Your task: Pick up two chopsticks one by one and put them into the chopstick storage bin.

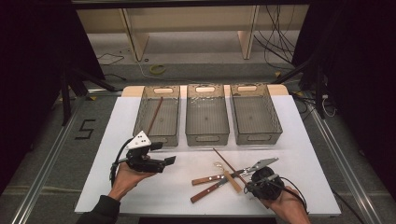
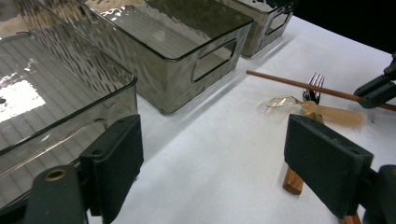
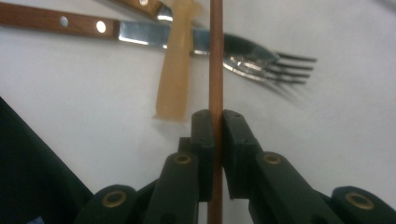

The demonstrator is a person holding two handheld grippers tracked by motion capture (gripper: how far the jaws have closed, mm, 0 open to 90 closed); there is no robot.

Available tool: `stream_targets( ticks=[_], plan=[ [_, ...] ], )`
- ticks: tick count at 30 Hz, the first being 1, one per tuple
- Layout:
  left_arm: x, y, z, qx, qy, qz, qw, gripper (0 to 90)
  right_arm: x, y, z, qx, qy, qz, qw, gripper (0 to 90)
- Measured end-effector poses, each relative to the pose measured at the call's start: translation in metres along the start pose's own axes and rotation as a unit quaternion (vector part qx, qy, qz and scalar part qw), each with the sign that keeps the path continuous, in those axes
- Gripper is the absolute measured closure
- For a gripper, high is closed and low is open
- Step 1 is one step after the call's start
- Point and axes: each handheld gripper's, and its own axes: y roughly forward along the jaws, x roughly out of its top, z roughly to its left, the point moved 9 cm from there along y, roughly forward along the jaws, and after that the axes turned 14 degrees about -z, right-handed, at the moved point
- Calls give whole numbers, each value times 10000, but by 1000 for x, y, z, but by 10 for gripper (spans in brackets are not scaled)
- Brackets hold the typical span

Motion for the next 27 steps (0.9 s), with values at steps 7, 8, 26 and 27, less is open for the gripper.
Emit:
stream_targets(
  ticks=[7,8,26,27],
  plan=[
    [5,3,-13,-191,242,40,9995,195,23,-8,5,75,-357,-253,9990,844],
    [6,4,-16,-215,329,64,9992,195,27,-8,7,90,-429,-288,9986,844],
    [11,16,-63,-846,1417,602,9844,211,61,2,46,636,-1467,-145,9870,844],
    [10,17,-66,-901,1471,649,9829,213,61,3,48,657,-1521,-105,9861,844]
  ],
)
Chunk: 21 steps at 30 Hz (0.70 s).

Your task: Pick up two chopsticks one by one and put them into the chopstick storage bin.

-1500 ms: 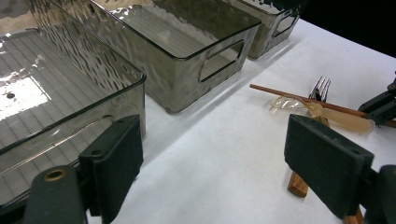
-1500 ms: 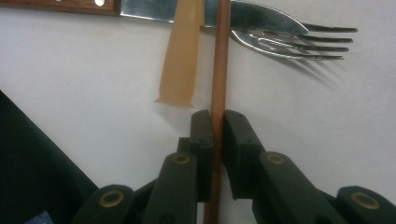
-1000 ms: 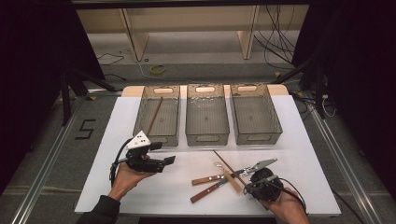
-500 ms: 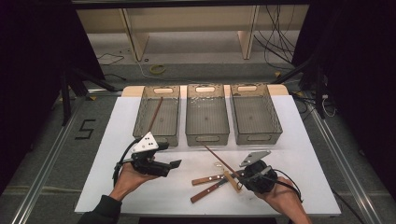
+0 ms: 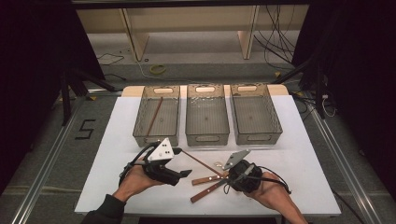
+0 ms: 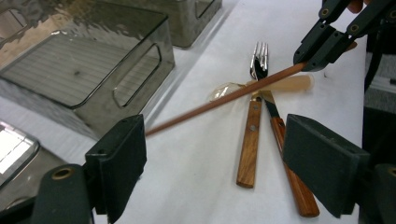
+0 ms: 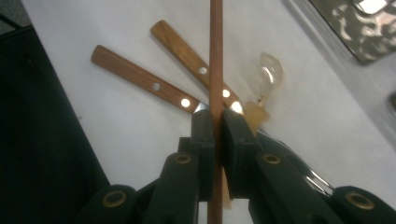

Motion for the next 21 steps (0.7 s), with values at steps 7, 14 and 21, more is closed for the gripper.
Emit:
stream_targets(
  ticks=[7,14,21],
  plan=[
    [-6,8,-12,-318,168,373,9987,236,8,7,16,323,-451,79,9984,844],
    [-16,15,-24,-656,299,767,9944,284,12,9,23,436,-633,117,9970,844],
    [-24,19,-31,-796,554,1114,9890,409,16,8,29,531,-794,91,9954,844]
  ],
)
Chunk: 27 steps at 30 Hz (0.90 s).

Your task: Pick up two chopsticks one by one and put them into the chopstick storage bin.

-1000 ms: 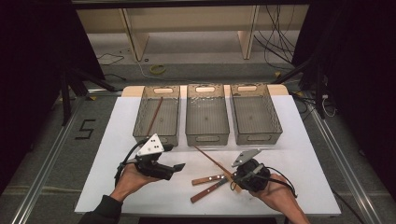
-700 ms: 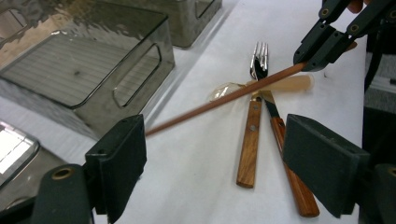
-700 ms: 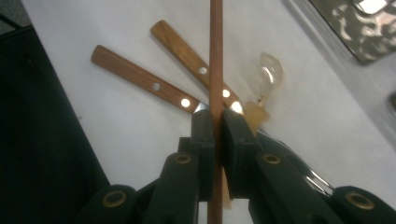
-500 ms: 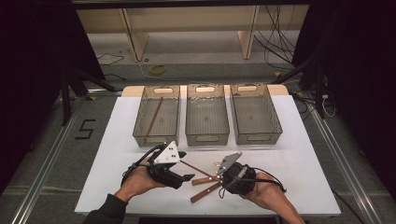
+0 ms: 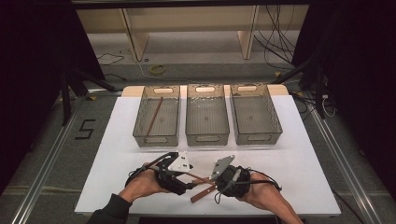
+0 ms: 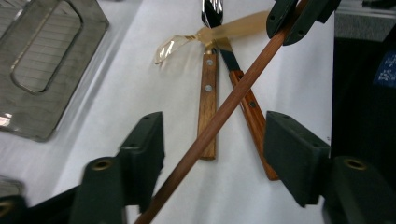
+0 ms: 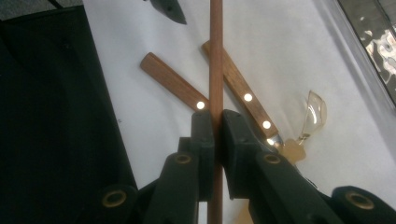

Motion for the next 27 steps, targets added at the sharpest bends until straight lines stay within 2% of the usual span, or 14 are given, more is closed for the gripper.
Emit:
stream_targets(
  ticks=[8,14,17,27],
  plan=[
    [-3,2,-6,-171,202,302,9992,575,1,2,7,132,-210,23,9997,844],
    [-4,3,-8,-248,336,355,9985,678,1,2,9,207,-328,29,9992,844],
    [-6,2,-11,-376,471,419,9973,710,0,3,9,257,-386,27,9989,844],
    [-10,2,-21,-774,691,549,9931,791,-5,5,11,426,-712,51,9965,830]
  ],
)
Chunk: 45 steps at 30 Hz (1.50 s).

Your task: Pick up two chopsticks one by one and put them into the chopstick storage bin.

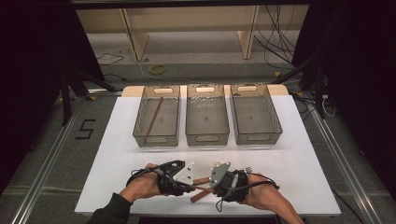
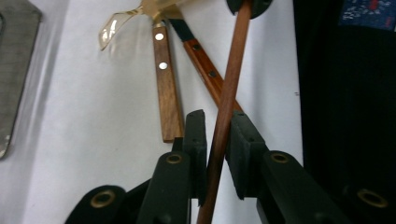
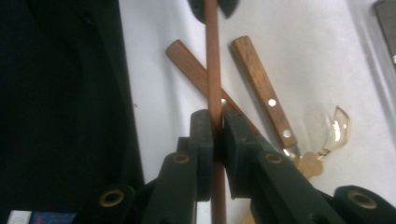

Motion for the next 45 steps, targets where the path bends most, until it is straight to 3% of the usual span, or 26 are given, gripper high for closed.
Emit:
stream_targets(
  ticks=[2,6,11,16,20,23,28,31,35,40,44,45],
  plan=[
    [1,1,-4,-141,2,-36,9999,817,-1,-1,-2,-49,0,17,10000,812],
    [3,0,-4,-130,-52,-18,9999,835,0,-3,-7,-114,13,-77,9999,776],
    [-3,-4,1,6,-172,112,9998,838,3,-9,-12,-112,425,-309,9986,601],
    [-5,-7,9,208,-430,47,9988,838,5,-18,-23,-309,685,-525,9958,522],
    [-5,-13,19,466,-739,-68,9962,838,5,-26,-33,-497,964,-787,9910,483],
    [-5,-18,27,653,-948,-159,9932,838,3,-30,-38,-626,1222,-923,9862,451],
    [-7,-27,38,881,-1233,-334,9879,839,0,-37,-48,-814,1701,-1232,9743,408],
    [-8,-32,43,992,-1354,-422,9849,839,-5,-37,-52,-888,1899,-1224,9701,382],
    [-10,-37,52,1155,-1597,-541,9789,839,-11,-35,-52,-904,2010,-1234,9676,379],
    [-14,-46,63,1324,-1787,-632,9729,839,-17,-36,-50,-855,2078,-1222,9667,373],
    [-15,-55,74,1476,-1951,-757,9667,839,-24,-35,-50,-881,2195,-1197,9642,368],
    [-15,-57,76,1493,-1959,-772,9661,839,-26,-34,-50,-874,2220,-1198,9637,368]
  ],
)
